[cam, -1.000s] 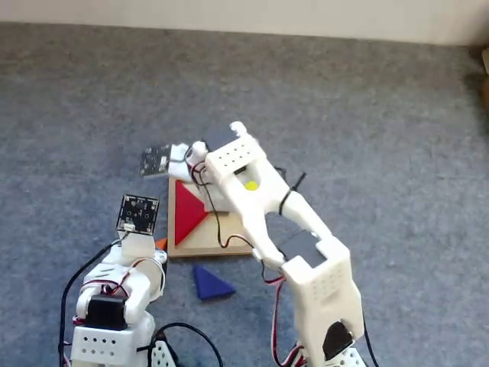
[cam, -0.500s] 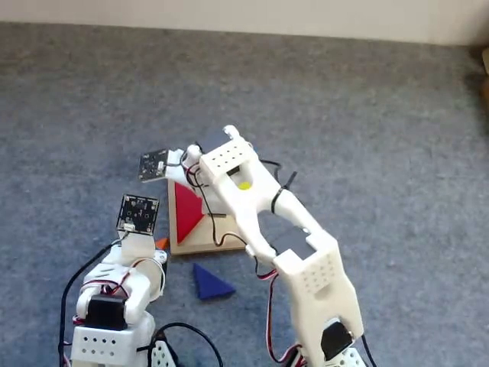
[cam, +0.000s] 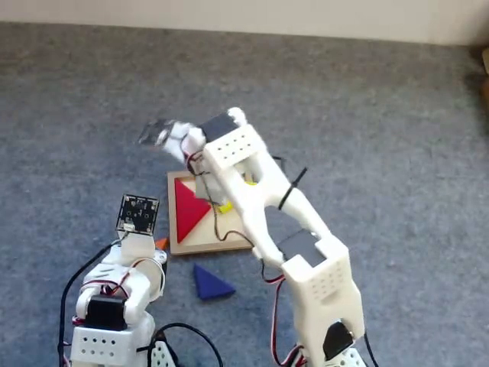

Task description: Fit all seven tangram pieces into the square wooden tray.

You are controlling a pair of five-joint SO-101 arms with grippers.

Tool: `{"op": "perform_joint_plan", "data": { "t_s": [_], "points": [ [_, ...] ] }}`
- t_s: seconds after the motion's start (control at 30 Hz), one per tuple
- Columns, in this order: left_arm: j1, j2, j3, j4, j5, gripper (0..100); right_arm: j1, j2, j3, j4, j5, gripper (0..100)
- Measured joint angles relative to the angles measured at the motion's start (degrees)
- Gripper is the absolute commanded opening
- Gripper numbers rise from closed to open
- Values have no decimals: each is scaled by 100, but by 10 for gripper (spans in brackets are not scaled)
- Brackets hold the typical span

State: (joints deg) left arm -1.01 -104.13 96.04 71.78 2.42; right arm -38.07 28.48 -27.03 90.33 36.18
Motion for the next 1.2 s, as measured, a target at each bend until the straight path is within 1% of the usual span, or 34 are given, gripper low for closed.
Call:
{"op": "perform_joint_plan", "data": {
  "t_s": [0.03, 0.17, 0.3, 0.43, 0.7, 1.07, 1.2],
  "points": [
    [0, 0, 0, 0, 0, 9, 97, 0, 0, 0, -281, 6],
    [0, 0, 0, 0, 0, 9, 413, 0, 0, 0, -1152, 5],
    [0, 0, 0, 0, 0, 9, 475, 0, 0, -158, -1591, 5],
    [0, 0, 0, 0, 0, 9, 492, 0, 0, -422, -1864, 5],
    [0, 0, 0, 0, 0, 9, 492, 431, 378, -1099, -2004, 5],
    [0, 0, 0, 0, 0, 9, 492, 844, 352, -1793, -2004, 5],
    [0, 0, 0, 0, 0, 9, 369, 914, 334, -1960, -2004, 5]
  ]
}}
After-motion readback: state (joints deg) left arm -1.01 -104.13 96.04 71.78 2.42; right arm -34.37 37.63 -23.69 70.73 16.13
